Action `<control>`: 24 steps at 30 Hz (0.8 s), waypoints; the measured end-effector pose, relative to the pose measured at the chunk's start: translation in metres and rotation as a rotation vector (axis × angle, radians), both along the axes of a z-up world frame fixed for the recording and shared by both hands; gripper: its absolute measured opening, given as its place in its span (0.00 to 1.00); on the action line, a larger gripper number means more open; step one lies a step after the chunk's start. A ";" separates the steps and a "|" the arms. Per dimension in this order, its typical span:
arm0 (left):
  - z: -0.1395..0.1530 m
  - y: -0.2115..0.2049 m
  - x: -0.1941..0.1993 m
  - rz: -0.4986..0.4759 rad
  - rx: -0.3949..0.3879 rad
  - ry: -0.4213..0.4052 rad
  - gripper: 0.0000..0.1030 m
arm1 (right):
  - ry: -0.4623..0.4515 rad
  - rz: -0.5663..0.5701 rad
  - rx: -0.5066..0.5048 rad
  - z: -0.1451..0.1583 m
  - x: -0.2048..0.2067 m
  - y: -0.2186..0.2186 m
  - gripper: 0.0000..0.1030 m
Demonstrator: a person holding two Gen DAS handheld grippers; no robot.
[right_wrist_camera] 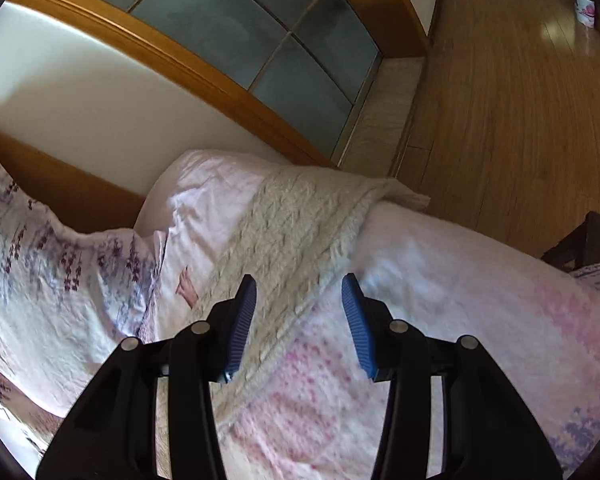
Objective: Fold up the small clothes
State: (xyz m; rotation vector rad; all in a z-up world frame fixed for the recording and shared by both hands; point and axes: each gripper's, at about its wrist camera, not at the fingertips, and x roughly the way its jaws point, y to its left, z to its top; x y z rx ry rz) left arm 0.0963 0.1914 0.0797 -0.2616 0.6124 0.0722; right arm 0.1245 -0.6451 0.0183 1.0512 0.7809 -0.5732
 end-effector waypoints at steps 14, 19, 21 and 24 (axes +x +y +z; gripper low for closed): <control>-0.022 0.127 0.010 0.262 -0.383 -0.030 0.91 | -0.427 0.659 -0.508 0.118 0.059 0.260 0.06; -0.044 0.151 0.021 0.332 -0.507 0.023 0.81 | -0.306 1.271 -0.341 0.061 0.079 0.461 0.29; -0.051 0.163 0.021 0.359 -0.560 0.017 0.80 | -0.289 1.327 -0.285 0.047 0.071 0.485 0.31; -0.057 0.180 0.025 0.406 -0.589 0.023 0.78 | -0.321 1.241 -0.297 0.054 0.055 0.464 0.56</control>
